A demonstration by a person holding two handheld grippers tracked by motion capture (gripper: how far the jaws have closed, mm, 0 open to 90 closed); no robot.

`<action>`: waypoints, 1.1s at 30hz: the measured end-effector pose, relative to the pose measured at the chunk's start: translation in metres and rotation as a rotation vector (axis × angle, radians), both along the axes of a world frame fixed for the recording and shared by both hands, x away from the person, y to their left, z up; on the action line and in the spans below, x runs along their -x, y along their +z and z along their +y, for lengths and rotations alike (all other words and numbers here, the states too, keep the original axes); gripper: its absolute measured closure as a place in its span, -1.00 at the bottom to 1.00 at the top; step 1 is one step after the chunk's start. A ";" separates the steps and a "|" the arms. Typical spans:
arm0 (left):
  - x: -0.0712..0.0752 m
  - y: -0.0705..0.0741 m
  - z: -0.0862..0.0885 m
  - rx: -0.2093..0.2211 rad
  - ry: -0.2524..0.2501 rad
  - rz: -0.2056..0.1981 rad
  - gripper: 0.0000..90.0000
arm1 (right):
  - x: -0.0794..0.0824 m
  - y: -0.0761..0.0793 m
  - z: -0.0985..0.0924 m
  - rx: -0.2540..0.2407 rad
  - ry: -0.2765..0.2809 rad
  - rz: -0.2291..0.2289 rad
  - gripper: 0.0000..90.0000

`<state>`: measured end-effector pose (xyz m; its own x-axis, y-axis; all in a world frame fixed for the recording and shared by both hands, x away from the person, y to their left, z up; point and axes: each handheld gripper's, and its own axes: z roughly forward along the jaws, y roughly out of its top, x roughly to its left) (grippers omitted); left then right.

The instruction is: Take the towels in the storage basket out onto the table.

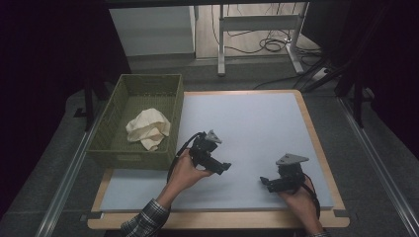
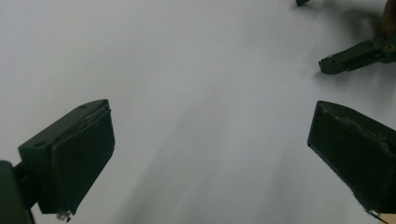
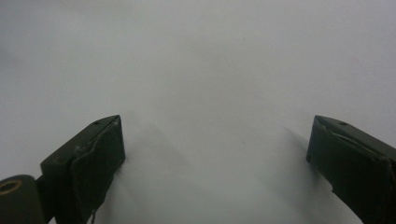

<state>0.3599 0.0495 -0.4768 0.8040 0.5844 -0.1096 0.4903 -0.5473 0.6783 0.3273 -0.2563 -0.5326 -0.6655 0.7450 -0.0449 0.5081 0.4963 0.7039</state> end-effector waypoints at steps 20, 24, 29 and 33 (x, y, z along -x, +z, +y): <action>-0.034 0.041 0.012 -0.054 0.057 -0.031 -0.98 | 0.000 0.000 0.000 -0.001 0.001 -0.002 -0.91; -0.043 0.046 0.019 -0.067 0.075 -0.035 -0.98 | 0.000 0.000 0.000 -0.001 0.000 -0.002 -0.90; -0.059 0.054 0.035 -0.073 0.117 -0.029 -0.98 | 0.000 0.000 0.000 -0.001 0.000 -0.001 -0.91; -0.069 0.061 0.049 -0.081 0.153 -0.034 -0.98 | 0.000 0.000 0.000 -0.002 0.000 -0.002 -0.90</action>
<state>0.4286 0.0987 -0.4156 0.7074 0.7062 -0.0311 0.5493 -0.5215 0.6529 0.3275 -0.2563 -0.5329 -0.6655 0.7450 -0.0447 0.5070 0.4953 0.7055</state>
